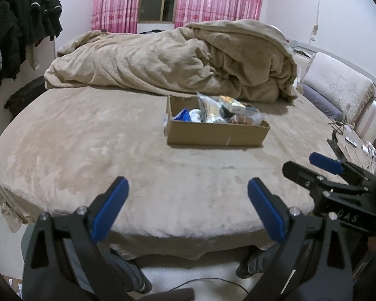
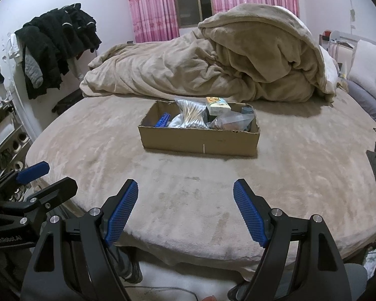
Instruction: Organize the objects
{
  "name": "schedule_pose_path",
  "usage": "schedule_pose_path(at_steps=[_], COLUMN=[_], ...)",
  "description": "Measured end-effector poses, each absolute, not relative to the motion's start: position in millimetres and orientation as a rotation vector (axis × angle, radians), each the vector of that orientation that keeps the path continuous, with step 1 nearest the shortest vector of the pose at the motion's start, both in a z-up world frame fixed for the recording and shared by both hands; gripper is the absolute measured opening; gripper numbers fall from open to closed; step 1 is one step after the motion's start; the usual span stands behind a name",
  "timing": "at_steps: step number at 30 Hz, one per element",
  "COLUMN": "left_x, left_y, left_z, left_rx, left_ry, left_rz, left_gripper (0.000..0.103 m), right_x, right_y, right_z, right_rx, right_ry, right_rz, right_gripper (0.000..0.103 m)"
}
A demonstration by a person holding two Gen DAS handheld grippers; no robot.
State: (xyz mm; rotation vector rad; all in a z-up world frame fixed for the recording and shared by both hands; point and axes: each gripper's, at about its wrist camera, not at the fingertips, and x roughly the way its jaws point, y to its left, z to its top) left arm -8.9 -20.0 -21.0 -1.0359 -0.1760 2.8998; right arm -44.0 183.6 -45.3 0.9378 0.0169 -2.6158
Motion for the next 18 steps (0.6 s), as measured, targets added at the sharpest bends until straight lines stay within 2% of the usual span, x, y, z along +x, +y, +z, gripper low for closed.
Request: schedule_pose_path(at_steps=[18], left_x=[-12.6], left_y=[-17.4], left_z=[-24.0], left_rx=[-1.034], left_ry=[-0.168], left_rz=[2.897], left_gripper=[0.097], right_x=[-47.1], right_y=[183.7], right_z=[-49.9], right_rx=[0.945], right_ry=[0.009], right_rz=[-2.611], right_gripper=[0.081])
